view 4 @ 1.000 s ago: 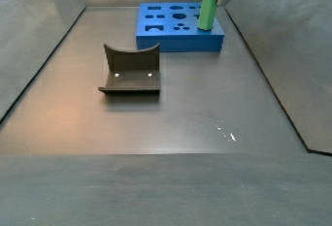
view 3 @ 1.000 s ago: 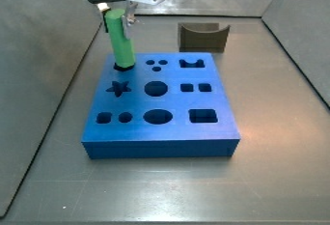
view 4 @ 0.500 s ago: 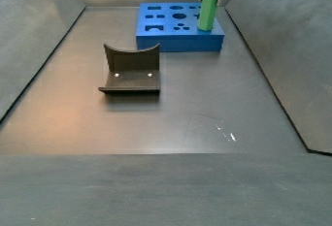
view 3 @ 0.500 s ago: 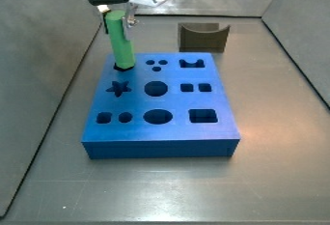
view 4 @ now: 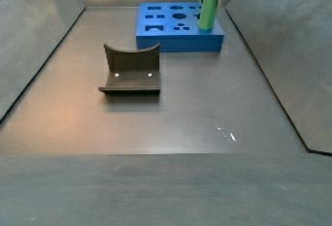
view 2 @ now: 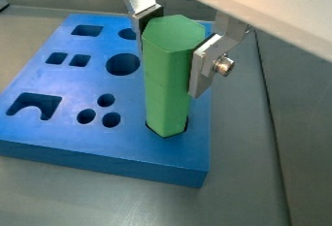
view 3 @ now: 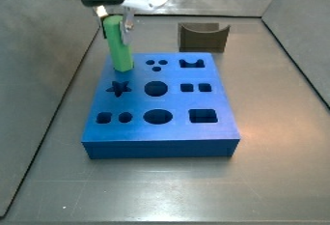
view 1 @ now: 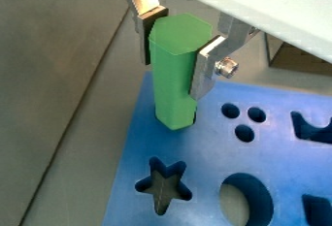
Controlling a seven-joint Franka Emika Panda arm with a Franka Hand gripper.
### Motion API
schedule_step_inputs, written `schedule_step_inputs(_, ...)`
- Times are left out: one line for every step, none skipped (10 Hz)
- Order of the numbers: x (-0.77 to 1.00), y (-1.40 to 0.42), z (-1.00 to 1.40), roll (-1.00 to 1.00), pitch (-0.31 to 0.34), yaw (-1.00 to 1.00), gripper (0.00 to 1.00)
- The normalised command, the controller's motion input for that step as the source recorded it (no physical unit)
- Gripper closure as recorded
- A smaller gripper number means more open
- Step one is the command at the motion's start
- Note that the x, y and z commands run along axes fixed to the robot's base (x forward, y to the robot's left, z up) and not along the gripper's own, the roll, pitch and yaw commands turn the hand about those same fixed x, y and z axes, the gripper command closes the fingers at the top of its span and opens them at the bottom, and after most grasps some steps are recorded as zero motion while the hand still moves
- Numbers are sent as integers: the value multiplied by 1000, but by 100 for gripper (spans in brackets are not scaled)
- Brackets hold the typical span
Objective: Insert the hexagon object.
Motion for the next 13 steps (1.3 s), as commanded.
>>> schedule_step_inputs(66, 0, -383, -160, -43, -77, 100)
schedule_step_inputs(77, 0, -403, -91, -27, -86, 100)
schedule_step_inputs(80, 0, -397, -30, -6, -89, 100)
schedule_step_inputs(80, 0, -371, 0, 0, -103, 100)
schedule_step_inputs(91, 3, -360, 0, 0, -123, 100)
schedule_step_inputs(91, 20, -394, 0, 0, -123, 100)
schedule_step_inputs(106, 54, -394, 0, 0, -140, 100)
schedule_step_inputs(94, 251, -414, 0, 17, -257, 100)
schedule_step_inputs(0, 534, -431, 0, 57, -360, 100)
schedule_step_inputs(0, 263, -266, -10, 3, -149, 100)
schedule_step_inputs(-26, 17, -57, -11, -19, 0, 100)
schedule_step_inputs(-6, 46, 0, -46, -33, 0, 100)
schedule_step_inputs(0, 0, 0, 0, 0, 0, 100)
